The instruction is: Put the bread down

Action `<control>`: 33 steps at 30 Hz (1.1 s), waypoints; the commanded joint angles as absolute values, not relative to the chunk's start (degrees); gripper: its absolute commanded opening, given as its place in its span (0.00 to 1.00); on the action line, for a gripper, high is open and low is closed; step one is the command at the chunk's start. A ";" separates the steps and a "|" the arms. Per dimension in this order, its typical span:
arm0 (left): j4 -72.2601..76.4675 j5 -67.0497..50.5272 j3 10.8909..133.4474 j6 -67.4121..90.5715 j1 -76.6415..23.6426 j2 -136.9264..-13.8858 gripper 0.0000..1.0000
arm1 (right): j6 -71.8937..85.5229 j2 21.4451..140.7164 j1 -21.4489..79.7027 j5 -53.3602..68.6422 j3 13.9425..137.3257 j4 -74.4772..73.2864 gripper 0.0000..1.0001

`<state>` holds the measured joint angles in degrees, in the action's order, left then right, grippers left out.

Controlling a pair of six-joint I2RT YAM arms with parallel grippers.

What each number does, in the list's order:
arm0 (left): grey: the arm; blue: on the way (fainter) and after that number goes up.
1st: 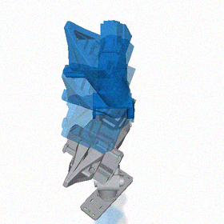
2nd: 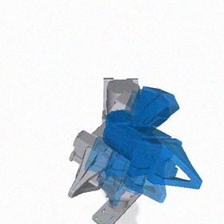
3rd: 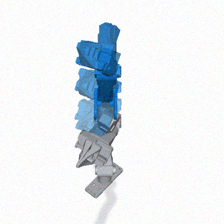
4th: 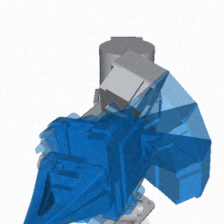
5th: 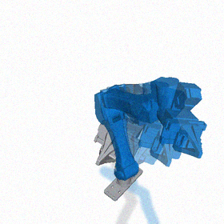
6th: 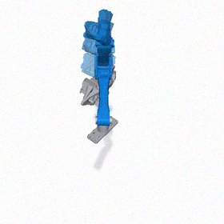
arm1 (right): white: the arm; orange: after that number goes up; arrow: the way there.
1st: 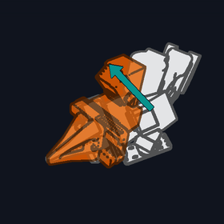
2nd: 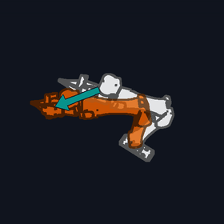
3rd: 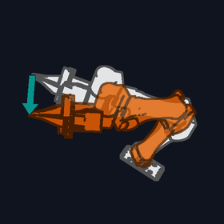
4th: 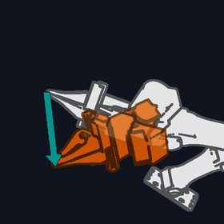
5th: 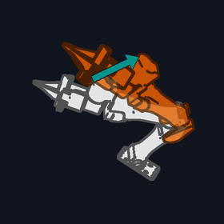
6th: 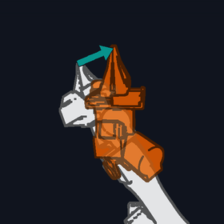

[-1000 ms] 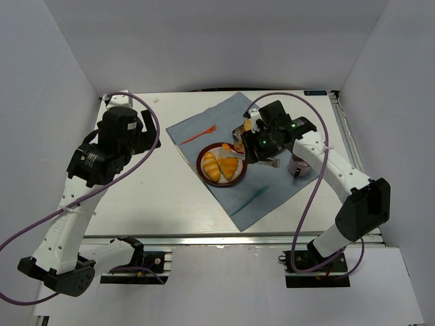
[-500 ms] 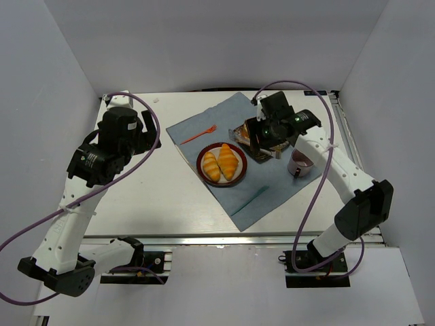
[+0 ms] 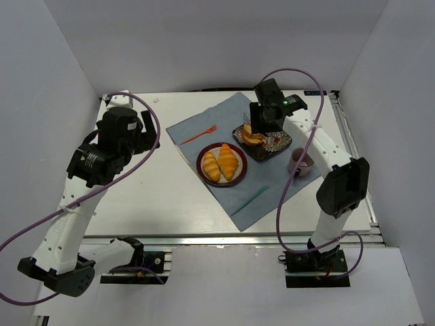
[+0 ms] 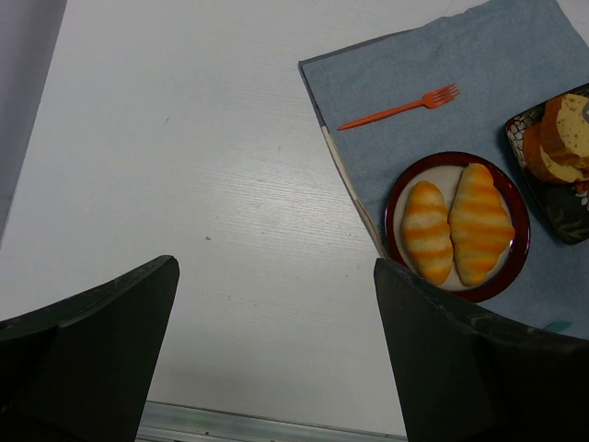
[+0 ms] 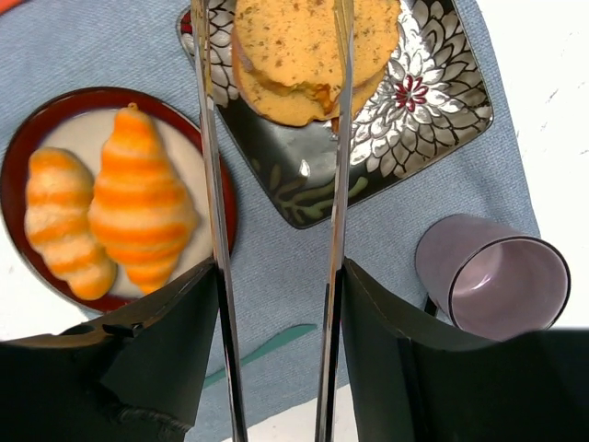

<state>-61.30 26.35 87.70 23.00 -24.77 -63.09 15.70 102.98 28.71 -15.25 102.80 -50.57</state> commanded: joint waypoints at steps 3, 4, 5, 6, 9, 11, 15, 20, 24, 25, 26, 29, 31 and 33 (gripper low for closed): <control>-62.14 28.04 89.91 21.18 -24.96 -63.19 0.98 | 17.30 102.75 28.13 -20.21 105.74 -51.85 0.58; -62.23 28.04 89.83 21.09 -24.96 -63.37 0.98 | 18.45 101.79 27.17 -20.48 105.12 -51.68 0.58; -62.23 28.04 89.91 21.01 -25.05 -63.37 0.98 | 18.89 101.26 26.55 -20.65 103.73 -50.90 0.58; -62.14 27.95 89.65 20.92 -24.96 -63.54 0.98 | 18.90 100.64 24.89 -20.39 102.84 -50.19 0.58; -61.96 27.77 89.47 20.83 -24.96 -63.46 0.98 | 17.15 98.62 21.11 -16.80 100.03 -46.77 0.58; -61.88 27.77 89.38 20.74 -24.96 -63.63 0.98 | 13.91 97.91 16.98 -13.29 98.97 -43.79 0.58; -62.05 28.56 89.12 20.48 -25.05 -63.63 0.98 | 3.20 101.24 9.51 -4.31 101.42 -39.29 0.58; -61.00 28.30 88.51 20.13 -24.96 -63.89 0.98 | -5.96 109.76 4.23 3.30 107.66 -35.43 0.60; -58.63 27.69 88.07 19.16 -25.05 -64.07 0.98 | -11.33 116.88 0.62 6.67 111.88 -32.53 0.61; -58.19 27.60 87.89 18.81 -24.96 -64.07 0.98 | -12.73 119.42 -1.30 7.72 112.49 -31.30 0.61; -57.84 27.60 87.80 18.72 -24.96 -64.25 0.98 | -13.35 120.66 -1.84 8.52 113.11 -30.51 0.61; -57.48 26.81 88.33 18.11 -24.96 -65.65 0.98 | -15.11 124.97 -4.04 9.31 113.47 -27.69 0.61; -57.57 26.28 89.21 17.49 -25.05 -67.23 0.98 | -15.90 127.70 -5.36 9.40 113.29 -25.93 0.62; -58.00 26.28 89.82 17.31 -25.05 -68.20 0.98 | -16.87 129.54 -6.15 9.14 113.73 -24.09 0.62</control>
<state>-58.43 27.14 87.90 18.46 -24.77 -66.94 -13.10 129.21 -4.73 7.16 111.02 -29.74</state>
